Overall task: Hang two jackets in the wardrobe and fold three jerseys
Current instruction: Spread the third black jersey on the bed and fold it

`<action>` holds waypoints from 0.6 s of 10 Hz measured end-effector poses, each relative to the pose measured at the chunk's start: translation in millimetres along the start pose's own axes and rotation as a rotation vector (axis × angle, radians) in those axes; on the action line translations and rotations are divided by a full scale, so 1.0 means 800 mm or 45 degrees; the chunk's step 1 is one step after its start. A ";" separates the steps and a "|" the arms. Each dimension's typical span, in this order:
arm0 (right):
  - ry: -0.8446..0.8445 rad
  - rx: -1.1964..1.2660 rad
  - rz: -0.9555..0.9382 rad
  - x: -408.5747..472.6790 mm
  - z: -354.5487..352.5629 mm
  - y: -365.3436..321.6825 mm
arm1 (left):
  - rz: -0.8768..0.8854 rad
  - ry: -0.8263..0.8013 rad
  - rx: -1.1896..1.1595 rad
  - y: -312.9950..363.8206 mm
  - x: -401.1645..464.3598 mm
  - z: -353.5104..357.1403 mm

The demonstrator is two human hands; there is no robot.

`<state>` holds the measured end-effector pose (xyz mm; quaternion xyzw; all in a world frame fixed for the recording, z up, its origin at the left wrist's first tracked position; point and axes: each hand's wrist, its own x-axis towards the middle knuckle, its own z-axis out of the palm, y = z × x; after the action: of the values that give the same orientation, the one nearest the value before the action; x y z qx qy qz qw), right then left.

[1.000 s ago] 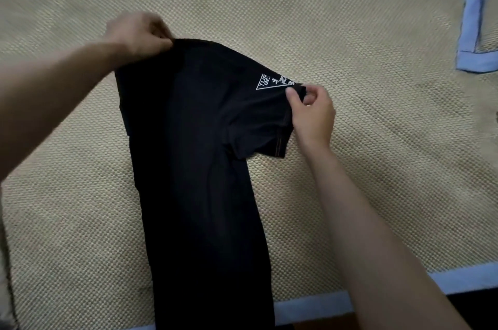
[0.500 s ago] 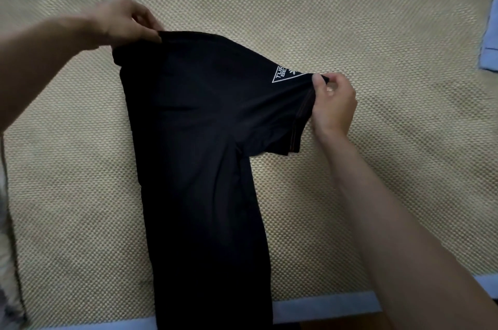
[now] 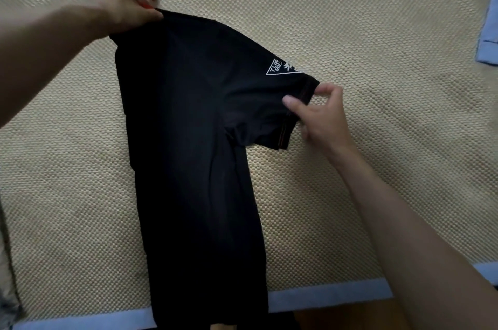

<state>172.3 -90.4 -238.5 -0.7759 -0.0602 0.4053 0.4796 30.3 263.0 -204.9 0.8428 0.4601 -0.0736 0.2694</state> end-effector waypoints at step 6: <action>0.179 -0.221 -0.287 -0.002 0.014 0.019 | 0.068 0.078 0.171 -0.025 -0.016 -0.014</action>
<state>159.1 -91.0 -252.1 -0.8292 -0.1478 0.2870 0.4563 5.7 268.1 -198.6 0.8728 0.4396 -0.0713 0.1998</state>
